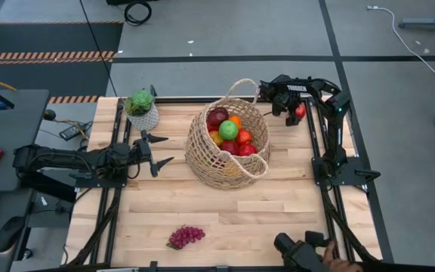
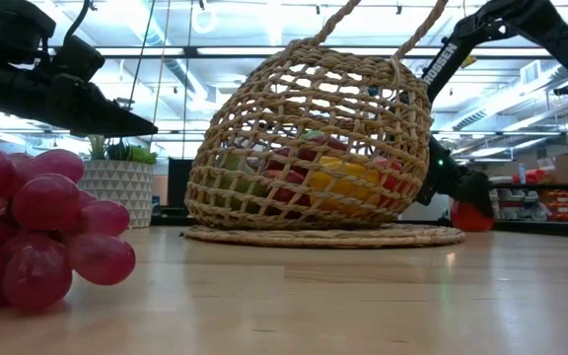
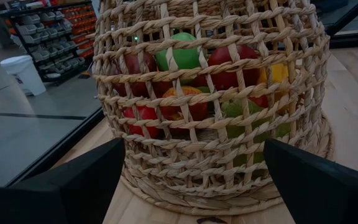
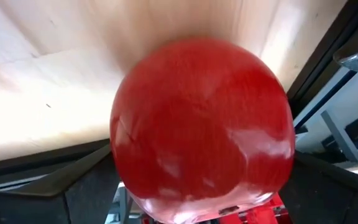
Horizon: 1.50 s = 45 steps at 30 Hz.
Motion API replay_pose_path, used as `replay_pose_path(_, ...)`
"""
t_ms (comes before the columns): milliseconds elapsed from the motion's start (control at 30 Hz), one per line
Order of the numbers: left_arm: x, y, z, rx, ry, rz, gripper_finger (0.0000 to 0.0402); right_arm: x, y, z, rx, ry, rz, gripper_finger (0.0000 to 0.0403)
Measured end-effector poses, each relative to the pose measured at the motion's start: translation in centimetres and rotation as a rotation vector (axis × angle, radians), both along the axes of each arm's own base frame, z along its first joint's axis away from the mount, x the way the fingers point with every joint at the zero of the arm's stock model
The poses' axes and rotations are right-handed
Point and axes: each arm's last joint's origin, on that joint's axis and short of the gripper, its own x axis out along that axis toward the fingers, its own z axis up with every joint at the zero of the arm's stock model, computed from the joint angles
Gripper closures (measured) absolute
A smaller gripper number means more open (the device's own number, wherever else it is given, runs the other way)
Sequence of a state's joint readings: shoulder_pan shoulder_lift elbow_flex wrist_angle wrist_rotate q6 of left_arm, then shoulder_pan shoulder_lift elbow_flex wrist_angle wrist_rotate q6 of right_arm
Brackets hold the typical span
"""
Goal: Build produce basket
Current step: Put the red apple into the brown basket
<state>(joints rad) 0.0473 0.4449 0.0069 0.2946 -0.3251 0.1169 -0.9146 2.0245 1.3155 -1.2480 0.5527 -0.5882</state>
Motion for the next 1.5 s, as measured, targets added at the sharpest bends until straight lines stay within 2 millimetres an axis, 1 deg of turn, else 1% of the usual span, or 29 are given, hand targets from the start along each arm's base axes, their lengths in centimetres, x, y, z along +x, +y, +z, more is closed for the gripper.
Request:
replay_pose_path(200, 0.0, 0.0, 0.0, 0.000, 0.000, 0.000, 0.0011, 0.1, 0.0, 0.0, -0.007, -0.012, -0.013, 0.0024)
replay_pose_path(300, 0.0, 0.0, 0.0, 0.000, 0.000, 0.000, 0.0011, 0.1, 0.1, 0.2, -0.009, -0.008, -0.056, 0.0037)
replay_pose_path(367, 0.0, 0.0, 0.0, 0.000, 0.000, 0.000, 0.0011, 0.1, 0.4, 0.5, 0.024, -0.012, -0.094, 0.0045)
replay_pose_path(467, 0.0, 0.0, 0.0, 0.000, 0.000, 0.000, 0.0011, 0.5, 0.3, 1.1, 0.029, -0.037, -0.139, 0.0049)
replay_pose_path(567, 0.0, 0.0, 0.0, 0.000, 0.000, 0.000, 0.0011, 0.8, 0.6, 2.0, 0.028, -0.014, -0.172, 0.0049)
replay_pose_path(700, 0.0, 0.0, 0.0, 0.000, 0.000, 0.000, 0.0011, 1.4, 0.6, 3.8, 0.000, 0.003, -0.235, 0.0049)
replay_pose_path(767, 0.0, 0.0, 0.0, 0.000, 0.000, 0.000, 0.0011, 1.8, 0.5, 4.8, -0.013, -0.017, -0.284, 0.0050)
replay_pose_path(833, 0.0, 0.0, 0.0, 0.000, 0.000, 0.000, 0.0011, 2.1, 0.2, 5.9, -0.066, -0.070, -0.332, 0.0050)
replay_pose_path(1033, 0.0, 0.0, 0.0, 0.000, 0.000, 0.000, 0.0011, 2.3, 0.1, 11.1, -0.191, -0.288, -0.490, 0.0050)
replay_pose_path(1167, 0.0, 0.0, 0.0, 0.000, 0.000, 0.000, 0.0011, 2.3, 1.3, 15.8, -0.290, -0.440, -0.502, 0.0050)
replay_pose_path(1300, 0.0, 0.0, 0.0, 0.000, 0.000, 0.000, 0.0011, 2.0, 3.7, 20.9, -0.371, -0.606, -0.457, 0.0050)
replay_pose_path(1367, 0.0, 0.0, 0.0, 0.000, 0.000, 0.000, 0.0011, 1.6, 5.4, 23.5, -0.393, -0.713, -0.432, 0.0050)
replay_pose_path(1500, 0.0, 0.0, 0.0, 0.000, 0.000, 0.000, 0.0011, 0.8, 8.8, 27.9, -0.419, -0.959, -0.398, 0.0049)
